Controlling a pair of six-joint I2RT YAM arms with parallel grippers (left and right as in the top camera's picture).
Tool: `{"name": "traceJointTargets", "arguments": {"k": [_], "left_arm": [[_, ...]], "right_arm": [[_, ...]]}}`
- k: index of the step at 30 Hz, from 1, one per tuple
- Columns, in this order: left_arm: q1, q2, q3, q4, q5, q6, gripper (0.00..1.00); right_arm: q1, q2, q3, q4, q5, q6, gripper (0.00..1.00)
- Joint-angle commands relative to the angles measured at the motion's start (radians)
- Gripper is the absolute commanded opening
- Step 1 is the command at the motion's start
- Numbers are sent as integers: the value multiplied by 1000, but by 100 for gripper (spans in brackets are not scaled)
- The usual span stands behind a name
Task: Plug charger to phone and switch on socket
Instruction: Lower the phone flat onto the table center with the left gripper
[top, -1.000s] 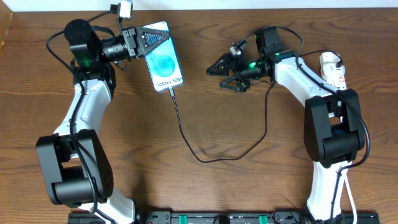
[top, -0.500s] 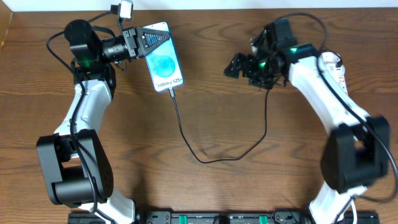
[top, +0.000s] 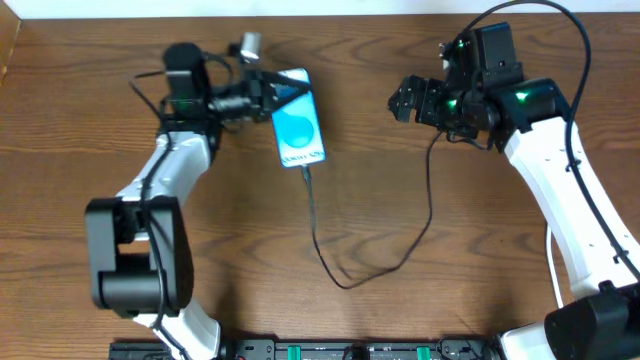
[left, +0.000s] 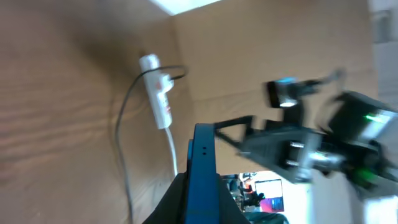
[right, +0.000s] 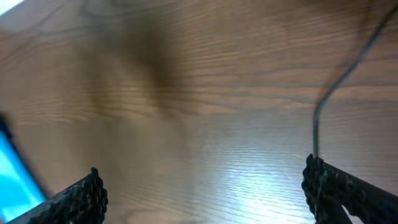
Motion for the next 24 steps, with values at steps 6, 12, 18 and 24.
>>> {"name": "traceJointTargets", "arguments": {"k": [6,12,18,24], "left_arm": [[-129,91,7,-265,-184,294,8],[-211,173,7,-299,-222,319,7],[-269,223,7,-303,-314,319,7],[-301,228,7,-399,-546,319,7]], "right_arm": [[2,-14,10,-20,55,-26,99],[2,-14,10,-21,55,-33,99],[2,-14,10,-29,55,-44,99],[2,-14,10,-46,55,-52,99]]}}
